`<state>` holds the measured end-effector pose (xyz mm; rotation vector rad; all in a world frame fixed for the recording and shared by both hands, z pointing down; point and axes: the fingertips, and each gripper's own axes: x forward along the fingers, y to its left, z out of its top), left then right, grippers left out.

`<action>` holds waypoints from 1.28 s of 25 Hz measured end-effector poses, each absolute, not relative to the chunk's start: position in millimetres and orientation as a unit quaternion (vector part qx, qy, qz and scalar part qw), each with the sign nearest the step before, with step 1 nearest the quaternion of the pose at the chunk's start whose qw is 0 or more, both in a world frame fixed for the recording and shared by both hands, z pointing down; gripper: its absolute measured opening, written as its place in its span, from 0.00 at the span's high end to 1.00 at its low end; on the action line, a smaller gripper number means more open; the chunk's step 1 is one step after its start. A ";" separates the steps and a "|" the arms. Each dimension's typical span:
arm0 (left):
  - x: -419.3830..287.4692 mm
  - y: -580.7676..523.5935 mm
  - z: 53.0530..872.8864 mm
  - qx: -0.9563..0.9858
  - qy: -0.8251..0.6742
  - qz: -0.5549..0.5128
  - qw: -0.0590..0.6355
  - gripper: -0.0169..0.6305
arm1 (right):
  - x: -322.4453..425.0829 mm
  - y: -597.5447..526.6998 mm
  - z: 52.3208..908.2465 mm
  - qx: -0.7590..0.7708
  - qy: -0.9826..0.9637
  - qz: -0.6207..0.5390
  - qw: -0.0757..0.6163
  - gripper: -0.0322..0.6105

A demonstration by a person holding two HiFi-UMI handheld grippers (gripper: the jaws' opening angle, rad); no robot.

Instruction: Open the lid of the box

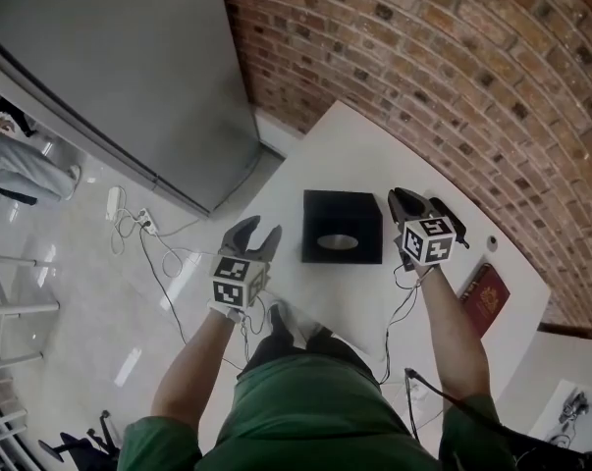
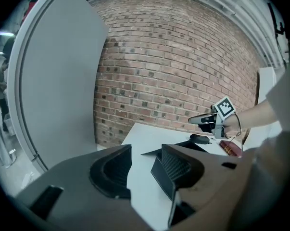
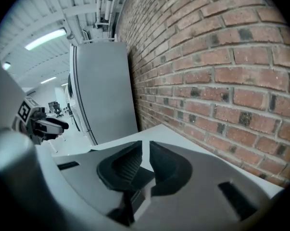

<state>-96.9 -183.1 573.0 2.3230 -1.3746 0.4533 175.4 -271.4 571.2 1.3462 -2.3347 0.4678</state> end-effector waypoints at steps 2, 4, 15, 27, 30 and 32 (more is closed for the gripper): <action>-92.3 -185.9 555.2 0.835 -0.490 0.155 0.195 0.68 | 170.3 -264.2 550.9 0.481 -0.844 0.149 0.188 0.87; -86.4 -189.7 535.1 0.840 -0.491 0.141 0.183 0.68 | 166.7 -256.7 528.2 0.482 -0.850 0.127 0.171 0.88; -67.6 -201.1 446.1 0.851 -0.508 0.089 0.098 0.75 | 164.8 -212.4 427.2 0.538 -0.837 0.041 0.091 0.93; -51.2 -193.3 347.0 0.851 -0.525 0.001 0.009 0.92 | 187.1 -174.5 349.2 0.554 -0.832 0.006 -0.018 0.94; -46.6 -189.4 337.5 0.851 -0.526 -0.009 0.009 0.92 | 189.1 -170.5 339.3 0.550 -0.834 0.009 -0.036 0.94; -44.5 -188.3 334.8 0.850 -0.527 -0.013 0.009 0.92 | 191.3 -170.5 337.5 0.551 -0.834 0.006 -0.037 0.94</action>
